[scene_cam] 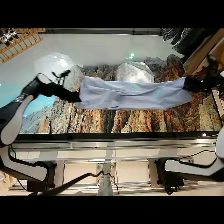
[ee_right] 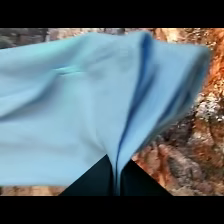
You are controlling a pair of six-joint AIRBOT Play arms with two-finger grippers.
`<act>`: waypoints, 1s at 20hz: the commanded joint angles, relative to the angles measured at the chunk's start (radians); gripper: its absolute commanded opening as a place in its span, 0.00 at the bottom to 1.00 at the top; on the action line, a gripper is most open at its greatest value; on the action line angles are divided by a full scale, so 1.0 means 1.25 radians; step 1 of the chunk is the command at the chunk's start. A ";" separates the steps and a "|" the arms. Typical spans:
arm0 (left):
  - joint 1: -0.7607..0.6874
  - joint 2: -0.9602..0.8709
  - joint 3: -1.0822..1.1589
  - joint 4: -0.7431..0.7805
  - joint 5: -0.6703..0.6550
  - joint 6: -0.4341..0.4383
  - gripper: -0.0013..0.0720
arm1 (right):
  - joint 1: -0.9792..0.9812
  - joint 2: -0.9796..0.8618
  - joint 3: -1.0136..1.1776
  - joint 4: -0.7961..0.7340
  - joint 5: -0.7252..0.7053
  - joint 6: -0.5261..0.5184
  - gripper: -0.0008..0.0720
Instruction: Fold the clothes and pants, and hang the long-sleeved shirts on hangers.
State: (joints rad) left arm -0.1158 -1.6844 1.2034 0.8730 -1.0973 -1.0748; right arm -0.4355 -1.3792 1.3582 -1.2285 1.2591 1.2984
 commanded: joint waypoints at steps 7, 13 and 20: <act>0.055 0.094 0.071 0.079 -0.149 -0.073 0.02 | 0.680 0.022 0.003 0.036 -0.403 0.427 0.03; 0.176 0.223 0.071 0.116 -0.224 -0.086 0.02 | 0.916 -0.361 0.149 0.099 -0.534 0.453 0.48; 0.176 0.224 0.070 0.118 -0.242 -0.078 0.02 | 0.667 -0.189 0.221 -0.108 -0.129 0.325 0.65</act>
State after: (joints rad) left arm 0.0971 -1.4105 1.2900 1.0157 -1.3792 -1.1751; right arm 0.5434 -1.7042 1.6367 -1.2434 0.8642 1.7298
